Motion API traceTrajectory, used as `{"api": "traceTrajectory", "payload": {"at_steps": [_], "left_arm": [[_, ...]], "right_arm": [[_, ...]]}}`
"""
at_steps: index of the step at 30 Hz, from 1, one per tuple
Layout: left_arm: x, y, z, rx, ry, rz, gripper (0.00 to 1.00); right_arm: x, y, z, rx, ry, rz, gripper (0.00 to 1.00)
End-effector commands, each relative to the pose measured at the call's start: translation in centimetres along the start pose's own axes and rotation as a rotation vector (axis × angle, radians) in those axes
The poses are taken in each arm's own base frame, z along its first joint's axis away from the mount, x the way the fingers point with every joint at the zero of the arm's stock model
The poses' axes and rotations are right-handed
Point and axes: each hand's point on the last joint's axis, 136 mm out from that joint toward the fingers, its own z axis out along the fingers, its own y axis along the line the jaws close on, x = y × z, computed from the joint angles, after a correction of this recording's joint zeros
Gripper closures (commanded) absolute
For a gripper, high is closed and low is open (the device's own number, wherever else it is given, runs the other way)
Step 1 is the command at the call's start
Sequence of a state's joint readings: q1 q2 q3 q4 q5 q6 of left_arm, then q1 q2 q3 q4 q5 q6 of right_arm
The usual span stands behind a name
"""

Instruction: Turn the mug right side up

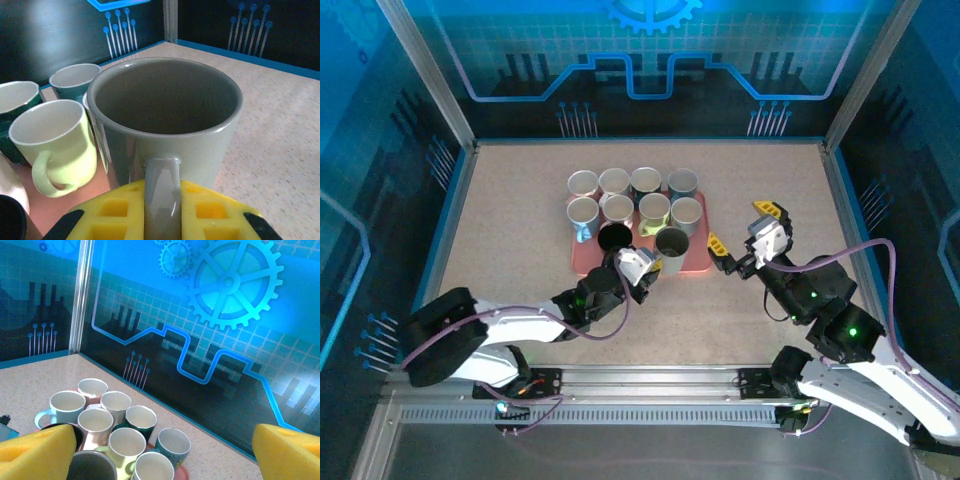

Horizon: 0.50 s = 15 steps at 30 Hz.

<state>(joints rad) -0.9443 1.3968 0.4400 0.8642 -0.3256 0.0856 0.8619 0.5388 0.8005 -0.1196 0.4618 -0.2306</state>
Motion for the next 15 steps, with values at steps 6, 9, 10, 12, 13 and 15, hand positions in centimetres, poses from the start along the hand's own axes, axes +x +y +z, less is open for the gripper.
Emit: {"api": "traceTrajectory", "payload": {"at_steps": [6, 9, 10, 12, 13, 15], "left_arm": [[-4.3, 2.2, 0.8, -0.138, -0.24, -0.092, 1.0], [-3.1, 2.6, 1.3, -0.17, -0.222, -0.075, 1.0], [-2.7, 2.7, 1.5, -0.18, -0.216, -0.069, 1.0], [-2.0, 2.9, 1.9, -0.201, -0.207, -0.068, 1.0], [-1.5, 3.0, 2.1, -0.207, -0.2, -0.066, 1.0], [-0.7, 3.2, 2.4, -0.224, -0.191, -0.074, 1.0]], "right_arm": [[-0.7, -0.8, -0.8, 0.016, -0.024, 0.042, 0.08], [-0.6, -0.8, -1.0, 0.014, -0.036, 0.041, 0.08], [-0.6, -0.7, -1.0, 0.01, -0.041, 0.042, 0.08], [-0.4, -0.6, -1.1, 0.005, -0.042, 0.047, 0.08], [-0.3, -0.5, -1.0, 0.004, -0.04, 0.048, 0.08], [0.0, -0.4, -1.0, 0.0, -0.032, 0.053, 0.08]]}}
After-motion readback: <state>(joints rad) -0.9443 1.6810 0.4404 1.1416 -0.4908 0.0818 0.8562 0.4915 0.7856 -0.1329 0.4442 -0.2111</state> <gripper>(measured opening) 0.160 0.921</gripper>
